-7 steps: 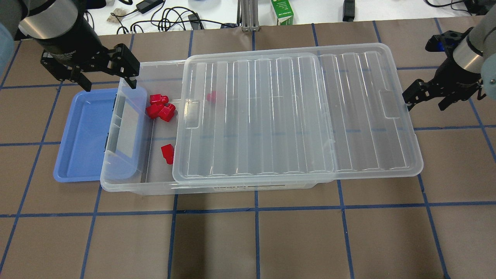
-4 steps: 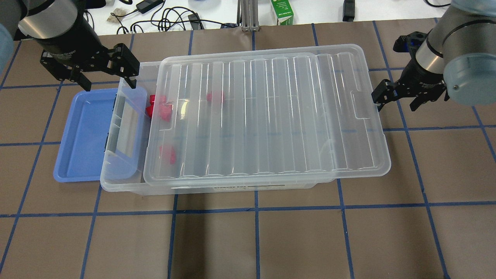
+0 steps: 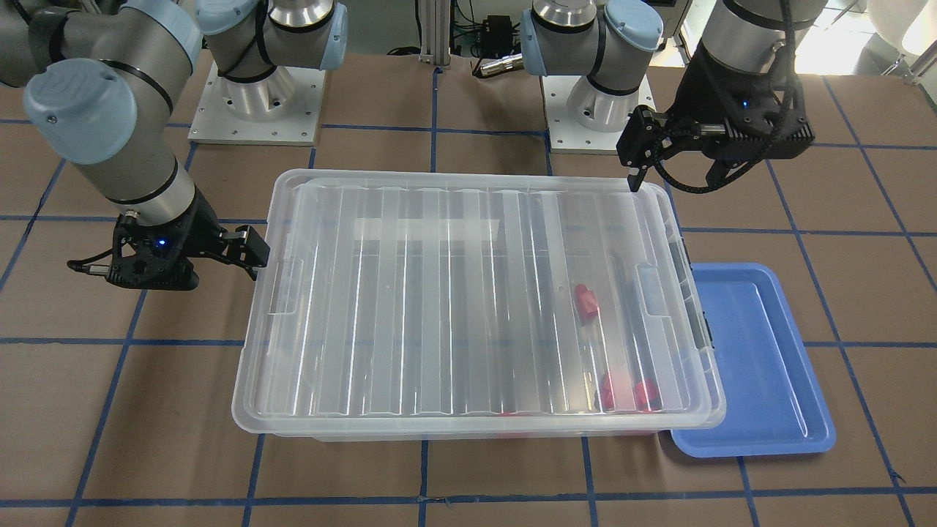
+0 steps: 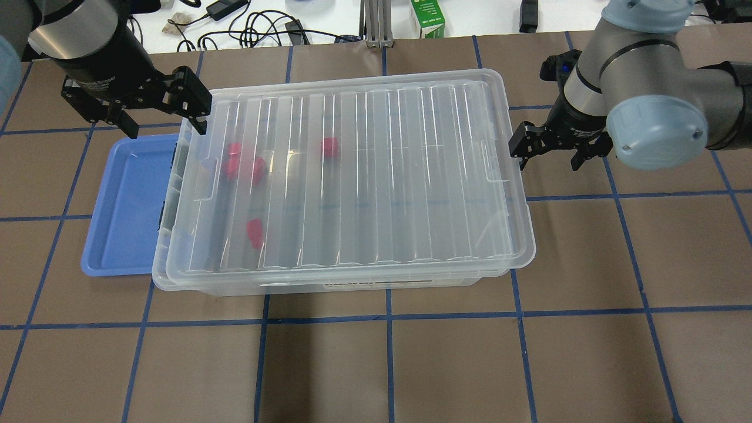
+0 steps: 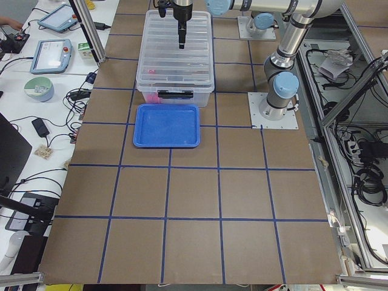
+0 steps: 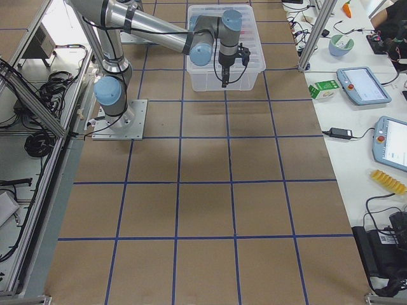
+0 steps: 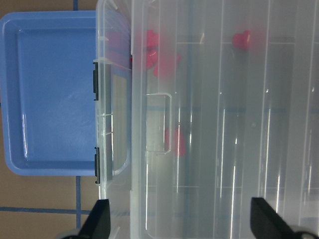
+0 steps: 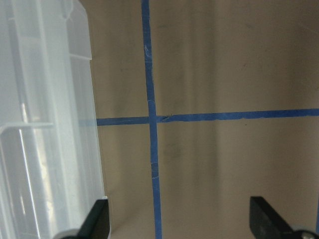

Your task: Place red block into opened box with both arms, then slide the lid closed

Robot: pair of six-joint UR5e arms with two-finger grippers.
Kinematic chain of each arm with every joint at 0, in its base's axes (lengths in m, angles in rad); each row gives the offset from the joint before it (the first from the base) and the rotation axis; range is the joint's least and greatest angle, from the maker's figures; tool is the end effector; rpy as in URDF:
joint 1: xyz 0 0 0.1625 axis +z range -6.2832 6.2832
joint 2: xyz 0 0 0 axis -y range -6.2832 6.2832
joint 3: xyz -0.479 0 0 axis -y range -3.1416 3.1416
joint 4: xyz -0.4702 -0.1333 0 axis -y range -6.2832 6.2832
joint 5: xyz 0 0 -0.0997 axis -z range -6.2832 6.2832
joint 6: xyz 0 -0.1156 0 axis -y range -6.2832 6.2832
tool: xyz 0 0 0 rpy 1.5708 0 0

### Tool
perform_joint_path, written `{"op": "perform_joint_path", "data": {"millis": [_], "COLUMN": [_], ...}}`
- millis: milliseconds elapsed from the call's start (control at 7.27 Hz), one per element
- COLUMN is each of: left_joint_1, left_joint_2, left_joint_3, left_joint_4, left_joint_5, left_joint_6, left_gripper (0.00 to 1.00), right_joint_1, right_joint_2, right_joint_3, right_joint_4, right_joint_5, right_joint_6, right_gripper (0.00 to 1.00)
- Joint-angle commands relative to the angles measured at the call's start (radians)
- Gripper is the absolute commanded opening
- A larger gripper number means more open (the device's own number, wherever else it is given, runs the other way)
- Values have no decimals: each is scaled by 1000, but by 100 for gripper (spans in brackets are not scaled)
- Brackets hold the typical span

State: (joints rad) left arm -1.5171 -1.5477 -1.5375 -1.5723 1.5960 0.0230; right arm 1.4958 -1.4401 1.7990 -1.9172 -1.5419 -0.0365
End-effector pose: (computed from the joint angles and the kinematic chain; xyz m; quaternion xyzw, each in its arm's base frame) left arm -0.0999 -0.5705 0.5580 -0.0157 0.9994 -0.0269 0.0136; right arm 0.0912 -0.6095 0.3555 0.0193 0.9997 0.0054 0.0148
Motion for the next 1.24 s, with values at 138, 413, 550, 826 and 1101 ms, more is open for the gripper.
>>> {"op": "perform_joint_path", "data": {"millis": [138,413,550,826,1101], "left_joint_1": [0,0,0,0,0], "left_joint_2": [0,1,1,3,1], "left_joint_3": [-1,-4,-4,-4,-4], "left_joint_4": [0,0,-2,-3,-3], "left_joint_5": [-1,1,1,1,1], "left_joint_6": [0,0,0,0,0], "left_gripper": [100,100,100,100,100], "right_joint_1": [8,11,29,55,109], "right_joint_2": [-13,-60,-71,-88,-82], "right_joint_3": [-132,-341,-363,-360,-362], "right_joint_4": [48,337,358,357,351], "right_joint_5": [-3,0,-1,-3,-20], "right_joint_6": [-17,-13,-5,50,107], "right_gripper": [100,100,100,100,100]}}
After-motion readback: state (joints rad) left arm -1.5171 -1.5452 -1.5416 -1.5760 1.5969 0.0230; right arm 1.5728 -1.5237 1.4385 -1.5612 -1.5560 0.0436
